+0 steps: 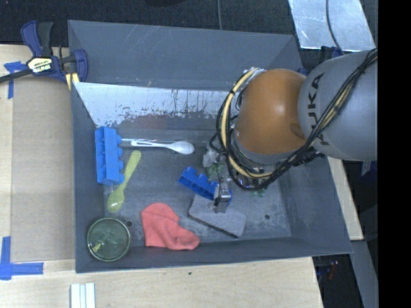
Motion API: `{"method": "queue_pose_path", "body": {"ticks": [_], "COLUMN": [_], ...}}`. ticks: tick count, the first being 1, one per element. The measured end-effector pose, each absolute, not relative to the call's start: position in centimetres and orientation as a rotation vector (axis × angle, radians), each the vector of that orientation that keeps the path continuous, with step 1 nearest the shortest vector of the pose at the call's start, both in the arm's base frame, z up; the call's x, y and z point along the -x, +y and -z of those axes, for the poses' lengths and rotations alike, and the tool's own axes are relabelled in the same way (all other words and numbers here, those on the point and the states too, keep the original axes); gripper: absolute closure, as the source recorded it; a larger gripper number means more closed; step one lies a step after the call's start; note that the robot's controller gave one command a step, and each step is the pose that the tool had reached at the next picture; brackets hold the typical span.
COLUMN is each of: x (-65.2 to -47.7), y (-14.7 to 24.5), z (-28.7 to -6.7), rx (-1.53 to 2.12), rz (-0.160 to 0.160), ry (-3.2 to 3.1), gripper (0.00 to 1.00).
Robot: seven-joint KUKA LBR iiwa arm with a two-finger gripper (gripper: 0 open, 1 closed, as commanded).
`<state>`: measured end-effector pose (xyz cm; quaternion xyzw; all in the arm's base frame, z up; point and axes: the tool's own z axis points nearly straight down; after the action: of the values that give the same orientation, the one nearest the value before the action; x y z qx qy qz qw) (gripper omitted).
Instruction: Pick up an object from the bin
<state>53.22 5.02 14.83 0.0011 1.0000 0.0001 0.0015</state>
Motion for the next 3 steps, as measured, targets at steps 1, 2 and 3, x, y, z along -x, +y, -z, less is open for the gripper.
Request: {"method": "queue_pose_path", "body": {"ticks": [1,2,3], "x": [-53.2,-54.5,-55.2], "y": [5.0,5.3,6.5], "z": [-14.8,-10.9,-7.4], "rx": [-0.004,0.109,0.243], "rz": [0.000,0.000,0.000], "ry": [3.139,3.130,3.118], "gripper": [0.00,0.00,1.00]}}
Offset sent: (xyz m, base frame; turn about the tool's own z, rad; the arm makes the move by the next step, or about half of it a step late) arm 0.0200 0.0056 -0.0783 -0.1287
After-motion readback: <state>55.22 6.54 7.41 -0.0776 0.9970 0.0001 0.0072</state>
